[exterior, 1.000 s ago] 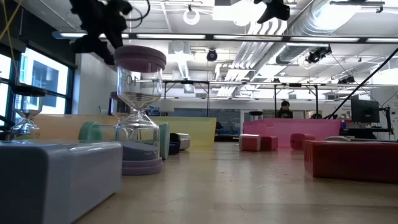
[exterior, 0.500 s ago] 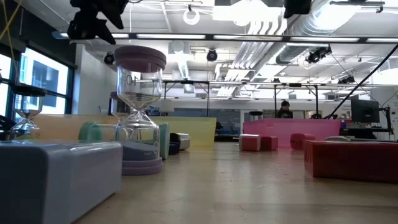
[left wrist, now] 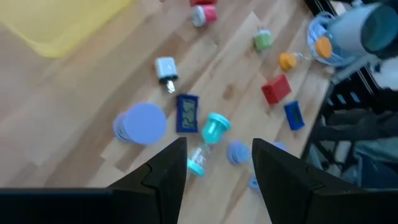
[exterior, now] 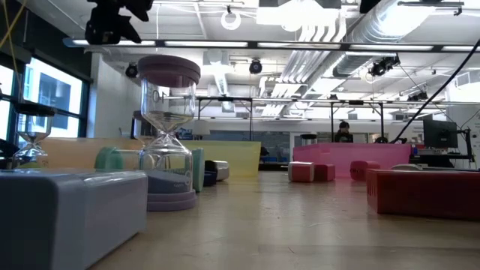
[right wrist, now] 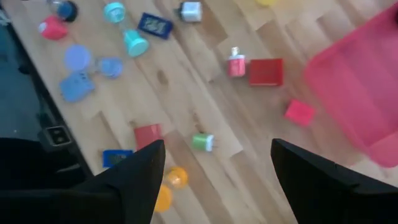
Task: Pick & Place Office items
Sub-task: Put the bottom red charger adapter into the yellow bin
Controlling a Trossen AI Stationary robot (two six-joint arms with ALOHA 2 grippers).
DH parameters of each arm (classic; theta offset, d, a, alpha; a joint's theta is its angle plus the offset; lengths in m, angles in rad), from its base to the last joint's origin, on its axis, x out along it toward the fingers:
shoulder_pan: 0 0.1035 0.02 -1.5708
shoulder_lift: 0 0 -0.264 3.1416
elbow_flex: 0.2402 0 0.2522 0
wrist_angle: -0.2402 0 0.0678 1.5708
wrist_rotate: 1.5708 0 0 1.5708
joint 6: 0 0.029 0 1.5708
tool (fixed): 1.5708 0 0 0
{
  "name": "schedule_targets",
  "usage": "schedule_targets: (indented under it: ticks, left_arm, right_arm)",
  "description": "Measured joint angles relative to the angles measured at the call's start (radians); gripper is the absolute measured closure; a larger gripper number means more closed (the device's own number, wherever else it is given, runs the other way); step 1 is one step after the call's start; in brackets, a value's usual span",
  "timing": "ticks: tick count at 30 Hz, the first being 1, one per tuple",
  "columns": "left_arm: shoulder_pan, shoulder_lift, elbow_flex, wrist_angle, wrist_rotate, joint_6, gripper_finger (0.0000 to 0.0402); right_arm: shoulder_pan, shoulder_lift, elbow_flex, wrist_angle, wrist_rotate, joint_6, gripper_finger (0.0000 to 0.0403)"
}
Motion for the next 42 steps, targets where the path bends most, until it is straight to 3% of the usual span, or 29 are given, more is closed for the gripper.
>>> schedule_targets:
  ticks: [6, 16, 24, 35, 42]
  left_arm:
    - [0.000, 0.000, 0.000, 0.000, 0.045, 0.033, 0.0226]
    - [0.000, 0.000, 0.000, 0.000, 0.048, 0.084, 0.0226]
    - [0.000, 0.000, 0.000, 0.000, 0.049, 0.128, 0.0226]
    - [0.000, 0.000, 0.000, 0.000, 0.049, 0.100, 0.0226]
    - [-0.012, 0.000, 0.000, 0.000, 0.050, 0.085, 0.0226]
  right_arm:
    - [0.134, 0.000, -0.038, 0.089, -0.003, 0.121, 0.0119]
    - [0.367, 0.033, -0.097, 0.444, 0.093, 0.080, 0.0119]
    - [0.382, 0.089, -0.097, 0.568, 0.078, 0.093, 0.0119]
    - [0.369, 0.099, -0.097, 0.573, 0.023, 0.059, 0.0118]
    - [0.372, 0.099, -0.097, 0.566, -0.006, 0.057, 0.0057]
